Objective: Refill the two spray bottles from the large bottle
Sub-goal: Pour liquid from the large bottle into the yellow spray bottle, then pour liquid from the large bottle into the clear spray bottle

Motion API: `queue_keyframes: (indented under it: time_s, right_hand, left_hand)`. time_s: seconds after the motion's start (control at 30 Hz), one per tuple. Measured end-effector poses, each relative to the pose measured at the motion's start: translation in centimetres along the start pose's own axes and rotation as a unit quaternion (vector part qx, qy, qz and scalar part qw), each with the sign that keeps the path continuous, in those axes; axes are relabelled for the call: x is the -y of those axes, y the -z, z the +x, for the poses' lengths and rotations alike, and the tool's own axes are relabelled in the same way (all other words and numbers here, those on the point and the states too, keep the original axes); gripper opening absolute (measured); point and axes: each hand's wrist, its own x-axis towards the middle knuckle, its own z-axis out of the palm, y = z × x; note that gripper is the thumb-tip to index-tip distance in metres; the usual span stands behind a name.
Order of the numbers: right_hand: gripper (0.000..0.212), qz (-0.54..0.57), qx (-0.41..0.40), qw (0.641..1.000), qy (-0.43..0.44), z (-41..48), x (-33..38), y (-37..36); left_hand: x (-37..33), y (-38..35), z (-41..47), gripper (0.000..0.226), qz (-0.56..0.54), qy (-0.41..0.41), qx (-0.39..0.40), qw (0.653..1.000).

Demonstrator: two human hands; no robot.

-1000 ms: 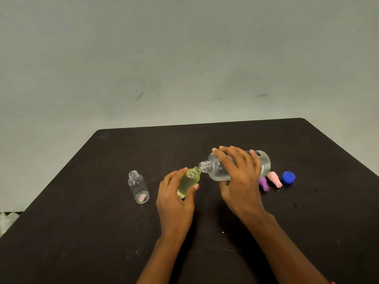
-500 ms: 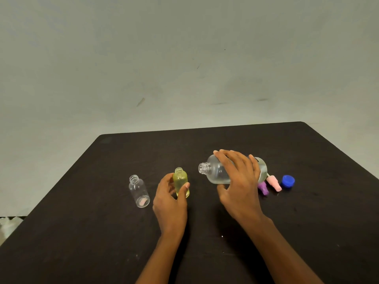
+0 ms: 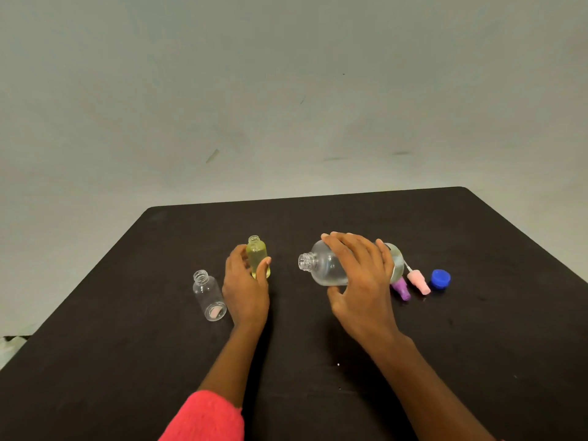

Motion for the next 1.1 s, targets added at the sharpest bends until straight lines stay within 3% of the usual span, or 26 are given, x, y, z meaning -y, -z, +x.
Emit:
queue_keyframes:
  time_s: [0.13,0.23,0.5,0.67,0.77,0.87,0.93,1.0,1.1]
  right_hand:
    - [0.089,0.004,0.005,1.000,-0.010,-0.1,0.1,0.0]
    - [0.088,0.009,0.003,1.000,-0.015,-0.1,0.1,-0.1]
    - [0.088,0.011,0.000,1.000,-0.017,-0.1,0.2,0.0]
    - [0.085,0.013,-0.002,1.000,-0.023,0.0,0.2,0.0]
    - [0.084,0.015,0.000,1.000,-0.022,-0.1,0.2,0.0]
    - [0.086,0.017,0.003,1.000,-0.022,-0.1,0.2,0.0]
    - [0.087,0.018,0.004,1.000,-0.022,-0.1,0.2,0.1]
    - [0.087,0.017,0.006,1.000,-0.022,-0.1,0.2,0.1]
    - [0.086,0.013,0.009,1.000,-0.024,-0.1,0.2,0.1]
  left_hand:
    - [-0.3,0.3,-0.3,0.071,0.022,-0.001,-0.006,1.000]
    - [-0.7,0.7,-0.9,0.074,0.041,-0.006,-0.020,0.999]
    - [-1.1,1.8,-3.4,0.037,0.026,-0.094,-0.026,0.995]
    - [-1.2,2.3,-4.2,0.022,0.092,-0.238,-0.148,0.956]
    - [-1.8,2.7,-4.2,0.047,0.098,-0.156,-0.212,0.960]
    - [-2.0,3.7,-3.6,0.084,0.055,-0.015,-0.223,0.973]
    - [-1.6,4.1,-3.0,0.093,0.027,0.057,-0.221,0.973]
    - [-1.0,4.2,-2.6,0.085,-0.031,0.102,-0.197,0.975]
    - [-0.5,4.1,-2.5,0.048,-0.123,0.130,-0.142,0.973]
